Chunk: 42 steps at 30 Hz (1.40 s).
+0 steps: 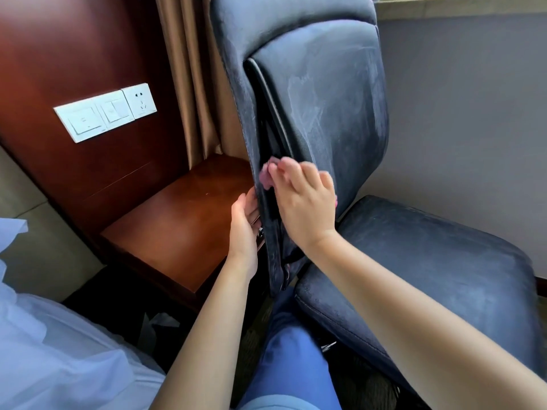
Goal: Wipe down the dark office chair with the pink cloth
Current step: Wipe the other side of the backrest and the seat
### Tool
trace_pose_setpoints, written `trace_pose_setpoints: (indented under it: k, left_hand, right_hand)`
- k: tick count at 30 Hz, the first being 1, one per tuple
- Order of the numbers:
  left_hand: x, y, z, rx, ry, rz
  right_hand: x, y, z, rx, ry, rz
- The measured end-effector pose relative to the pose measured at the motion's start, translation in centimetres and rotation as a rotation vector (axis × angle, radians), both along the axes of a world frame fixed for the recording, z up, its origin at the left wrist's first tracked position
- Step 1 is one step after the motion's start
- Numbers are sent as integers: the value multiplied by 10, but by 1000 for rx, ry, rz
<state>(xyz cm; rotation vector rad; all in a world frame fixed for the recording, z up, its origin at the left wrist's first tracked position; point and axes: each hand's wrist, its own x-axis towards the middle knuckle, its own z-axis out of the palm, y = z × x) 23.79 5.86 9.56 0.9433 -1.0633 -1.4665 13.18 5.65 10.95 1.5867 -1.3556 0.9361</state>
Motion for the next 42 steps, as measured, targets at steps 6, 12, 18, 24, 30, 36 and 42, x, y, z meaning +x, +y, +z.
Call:
trace_pose_setpoints:
  k: [6, 12, 18, 24, 30, 36, 42]
  left_hand:
    - [1, 0, -2, -12, 1, -32]
    - [2, 1, -2, -2, -18, -12]
    - [1, 0, -5, -17, 2, -5]
    - [-1, 1, -5, 6, 24, 2]
    - [0, -2, -10, -21, 15, 7]
    - [5, -6, -30, 28, -67, -72]
    - [6, -6, -35, 38, -63, -78]
  right_hand:
    - [0, 3, -47, 161, 91, 17]
    - [-8, 14, -54, 162, 149, 42]
    - [-10, 2, -28, 63, 102, 104]
    - [-18, 16, -94, 264, 251, 71]
    - [-11, 12, -34, 75, 82, 90]
    - [-15, 5, -67, 149, 166, 138]
    - [-19, 15, -129, 350, 294, 114]
